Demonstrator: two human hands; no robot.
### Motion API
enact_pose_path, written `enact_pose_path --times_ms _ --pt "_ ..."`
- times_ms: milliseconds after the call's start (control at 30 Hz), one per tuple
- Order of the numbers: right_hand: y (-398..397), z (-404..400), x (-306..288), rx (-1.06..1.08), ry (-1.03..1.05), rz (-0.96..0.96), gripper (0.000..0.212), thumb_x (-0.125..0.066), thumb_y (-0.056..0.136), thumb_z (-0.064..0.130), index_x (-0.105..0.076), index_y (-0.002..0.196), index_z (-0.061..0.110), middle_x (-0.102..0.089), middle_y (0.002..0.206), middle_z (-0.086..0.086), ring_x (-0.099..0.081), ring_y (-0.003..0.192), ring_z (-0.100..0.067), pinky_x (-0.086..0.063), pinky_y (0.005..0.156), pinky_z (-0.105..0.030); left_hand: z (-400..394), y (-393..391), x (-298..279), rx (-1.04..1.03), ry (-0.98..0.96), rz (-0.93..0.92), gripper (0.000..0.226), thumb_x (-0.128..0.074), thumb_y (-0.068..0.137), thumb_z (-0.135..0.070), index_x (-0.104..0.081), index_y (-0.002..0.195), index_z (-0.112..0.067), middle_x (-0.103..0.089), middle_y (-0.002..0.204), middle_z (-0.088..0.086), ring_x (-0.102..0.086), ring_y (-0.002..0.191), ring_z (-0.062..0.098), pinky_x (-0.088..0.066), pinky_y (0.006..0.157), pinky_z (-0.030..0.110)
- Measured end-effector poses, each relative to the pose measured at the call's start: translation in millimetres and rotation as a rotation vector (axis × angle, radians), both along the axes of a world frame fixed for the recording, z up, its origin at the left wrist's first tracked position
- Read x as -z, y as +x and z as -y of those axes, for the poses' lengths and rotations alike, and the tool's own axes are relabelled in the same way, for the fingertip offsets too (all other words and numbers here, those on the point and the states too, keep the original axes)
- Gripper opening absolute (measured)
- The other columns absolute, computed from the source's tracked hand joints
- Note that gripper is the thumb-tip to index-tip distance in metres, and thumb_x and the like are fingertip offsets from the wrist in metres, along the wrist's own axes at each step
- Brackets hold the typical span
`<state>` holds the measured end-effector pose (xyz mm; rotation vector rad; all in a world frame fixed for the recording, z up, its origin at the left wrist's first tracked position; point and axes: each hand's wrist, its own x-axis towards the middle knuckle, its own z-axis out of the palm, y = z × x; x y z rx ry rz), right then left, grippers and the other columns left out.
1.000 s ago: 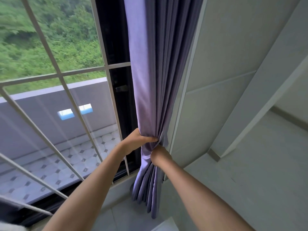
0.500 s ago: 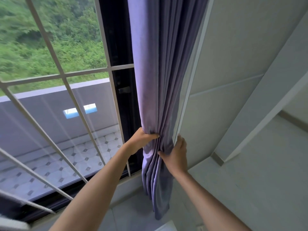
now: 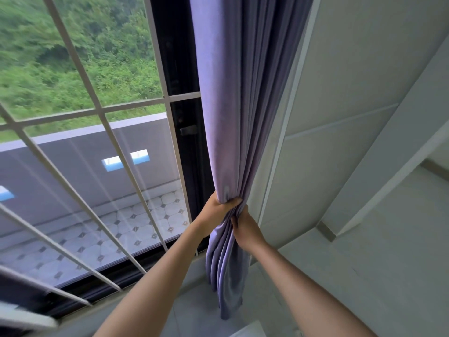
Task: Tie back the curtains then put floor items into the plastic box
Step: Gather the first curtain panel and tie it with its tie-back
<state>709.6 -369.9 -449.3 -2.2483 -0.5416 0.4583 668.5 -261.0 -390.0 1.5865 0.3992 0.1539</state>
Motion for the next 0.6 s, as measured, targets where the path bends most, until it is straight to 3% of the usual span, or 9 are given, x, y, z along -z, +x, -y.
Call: enact_pose_path --times_ms 100,200,267,333,467,600 --pt "0 -3 8 0.046 -0.038 0.023 0.015 -0.027 0.098 0.043 -0.039 0.102 0.034 -0.061 0.093 0.004 -0.061 0.079 -0.015 -0.048 0.067 -0.031 0 0 6 -0.027 0.177 0.087 0.012 -0.063 0.089 -0.009 -0.059 0.100 -0.012 -0.061 0.100 0.010 -0.059 0.084 0.003 -0.050 0.072 0.015" --pt "-2 -3 5 0.054 -0.048 0.017 0.022 -0.024 0.096 0.044 -0.041 0.106 0.033 -0.063 0.099 0.002 -0.063 0.086 -0.021 -0.053 0.077 -0.042 -1 -3 17 -0.185 0.620 0.010 0.035 -0.067 0.085 -0.034 -0.052 0.106 -0.009 -0.045 0.102 0.007 -0.042 0.089 0.014 -0.040 0.075 0.018" --pt "-4 -3 1 0.049 -0.064 0.020 0.028 -0.023 0.096 0.045 -0.042 0.110 0.031 -0.064 0.102 0.001 -0.064 0.089 -0.023 -0.053 0.081 -0.045 -2 -10 20 -0.273 0.857 0.012 0.043 -0.066 0.083 -0.046 -0.054 0.104 -0.010 -0.046 0.098 0.005 -0.044 0.086 0.023 -0.042 0.075 0.031" --pt "-6 -5 -2 0.048 -0.081 0.038 0.028 -0.023 0.097 0.043 -0.043 0.111 0.027 -0.063 0.104 0.000 -0.063 0.090 -0.025 -0.053 0.081 -0.045 -1 -17 17 -0.302 0.737 0.031 0.042 -0.069 0.082 -0.045 -0.059 0.099 -0.008 -0.052 0.097 0.006 -0.054 0.080 0.025 -0.050 0.069 0.035" --pt "-11 -6 -2 0.058 -0.096 0.081 0.031 -0.025 0.096 0.040 -0.044 0.112 0.021 -0.062 0.103 -0.003 -0.063 0.088 -0.026 -0.054 0.081 -0.046 3 -23 15 -0.373 0.646 0.077 0.034 -0.080 0.074 -0.037 -0.055 0.077 -0.014 -0.050 0.080 -0.003 -0.050 0.067 0.009 -0.041 0.056 0.014" --pt "-8 -4 -1 0.057 -0.101 0.126 0.037 -0.023 0.098 0.036 -0.043 0.123 0.017 -0.061 0.113 -0.008 -0.061 0.096 -0.030 -0.051 0.086 -0.048 7 -27 16 -0.285 0.620 0.091 0.032 -0.081 0.072 -0.035 -0.052 0.075 -0.021 -0.047 0.082 -0.007 -0.049 0.067 0.006 -0.041 0.063 0.007"
